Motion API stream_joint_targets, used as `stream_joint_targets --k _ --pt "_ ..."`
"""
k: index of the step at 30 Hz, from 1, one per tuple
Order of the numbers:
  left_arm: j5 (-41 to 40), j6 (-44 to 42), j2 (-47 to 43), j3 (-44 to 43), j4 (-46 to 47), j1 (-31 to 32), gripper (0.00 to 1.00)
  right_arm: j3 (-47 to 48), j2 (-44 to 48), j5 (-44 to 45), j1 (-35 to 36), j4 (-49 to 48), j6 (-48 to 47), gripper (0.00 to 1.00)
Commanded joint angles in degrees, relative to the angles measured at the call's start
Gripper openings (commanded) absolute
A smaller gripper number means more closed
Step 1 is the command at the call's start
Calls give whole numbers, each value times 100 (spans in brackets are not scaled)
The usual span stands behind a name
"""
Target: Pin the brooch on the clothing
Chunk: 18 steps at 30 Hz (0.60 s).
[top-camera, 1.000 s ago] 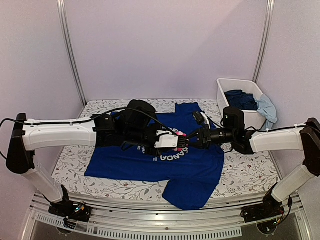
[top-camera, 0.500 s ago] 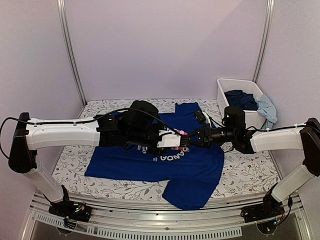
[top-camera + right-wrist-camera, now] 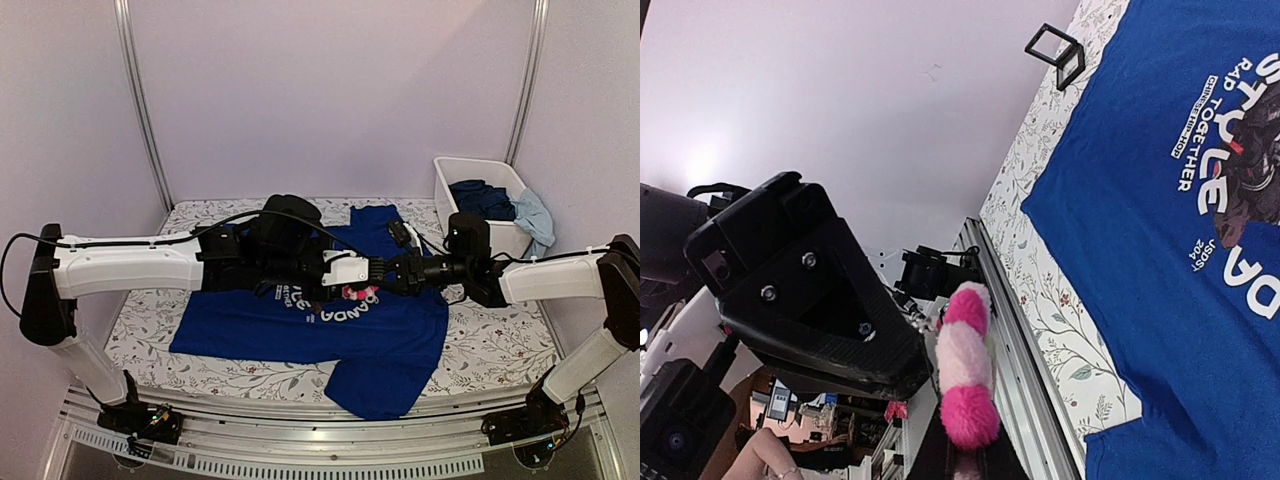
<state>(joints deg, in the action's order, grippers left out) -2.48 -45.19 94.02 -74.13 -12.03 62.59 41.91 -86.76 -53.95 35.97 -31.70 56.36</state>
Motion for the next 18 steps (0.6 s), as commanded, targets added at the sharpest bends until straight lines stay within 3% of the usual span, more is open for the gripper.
stream_joint_targets --k 1,12,18 --pt "-145 113 82 -150 262 62 9 -54 -35 -160 25 127 -161 0" --pt "192 250 -76 -129 -180 61 13 -25 115 -54 25 366 -344 0" --pt "1045 875 -469 -270 -802 163 22 -25 171 1 20 515 -450 0"
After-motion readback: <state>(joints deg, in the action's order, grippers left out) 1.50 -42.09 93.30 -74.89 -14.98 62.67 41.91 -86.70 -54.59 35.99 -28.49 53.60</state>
